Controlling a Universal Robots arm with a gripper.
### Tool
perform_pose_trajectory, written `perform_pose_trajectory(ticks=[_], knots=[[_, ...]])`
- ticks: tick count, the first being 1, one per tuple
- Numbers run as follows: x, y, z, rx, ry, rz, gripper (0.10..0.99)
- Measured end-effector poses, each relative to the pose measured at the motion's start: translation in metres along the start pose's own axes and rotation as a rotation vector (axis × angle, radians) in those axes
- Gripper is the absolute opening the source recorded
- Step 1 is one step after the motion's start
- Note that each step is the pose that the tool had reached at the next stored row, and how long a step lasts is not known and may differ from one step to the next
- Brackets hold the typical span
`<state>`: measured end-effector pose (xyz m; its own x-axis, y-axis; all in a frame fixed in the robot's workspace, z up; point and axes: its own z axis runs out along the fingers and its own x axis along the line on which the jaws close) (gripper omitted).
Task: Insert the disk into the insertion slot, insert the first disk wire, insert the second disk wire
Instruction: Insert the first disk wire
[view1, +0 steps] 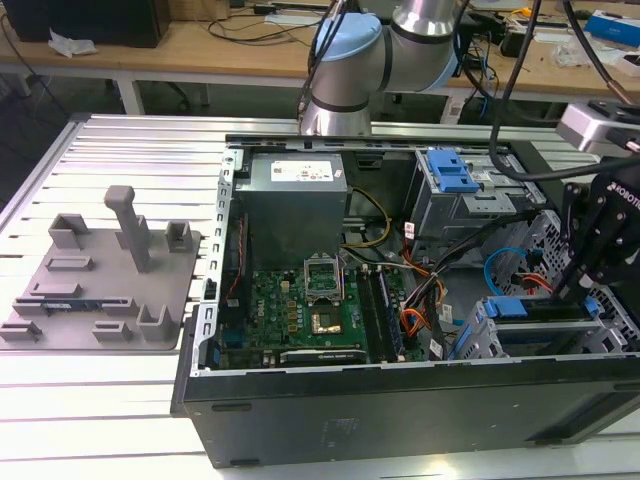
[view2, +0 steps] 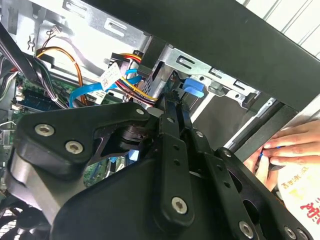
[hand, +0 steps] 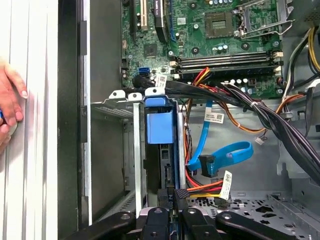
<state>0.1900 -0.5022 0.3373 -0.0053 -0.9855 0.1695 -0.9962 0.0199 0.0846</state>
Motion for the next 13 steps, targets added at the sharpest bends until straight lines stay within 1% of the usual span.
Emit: perform_pose_trajectory(ticks=[3, 6, 8, 10, 12, 13], knots=[[-0.0002, 0.0002, 0.0018, 0.001, 0.0007, -0.006, 0.165], [-0.0007, 0.0025, 0.0047, 0.001, -0.0002, -0.006, 0.173], [-0.0006, 0.0059, 0.0048, 0.001, 0.0004, -0.006, 0.294], [-0.0002, 0.0064, 0.0023, 0.001, 0.0003, -0.006, 0.424], [0.0005, 0.0069, -0.0030, 0.001, 0.0003, -0.006, 0.424], [0.0011, 0.0074, -0.0080, 0.001, 0.0004, -0.006, 0.424]])
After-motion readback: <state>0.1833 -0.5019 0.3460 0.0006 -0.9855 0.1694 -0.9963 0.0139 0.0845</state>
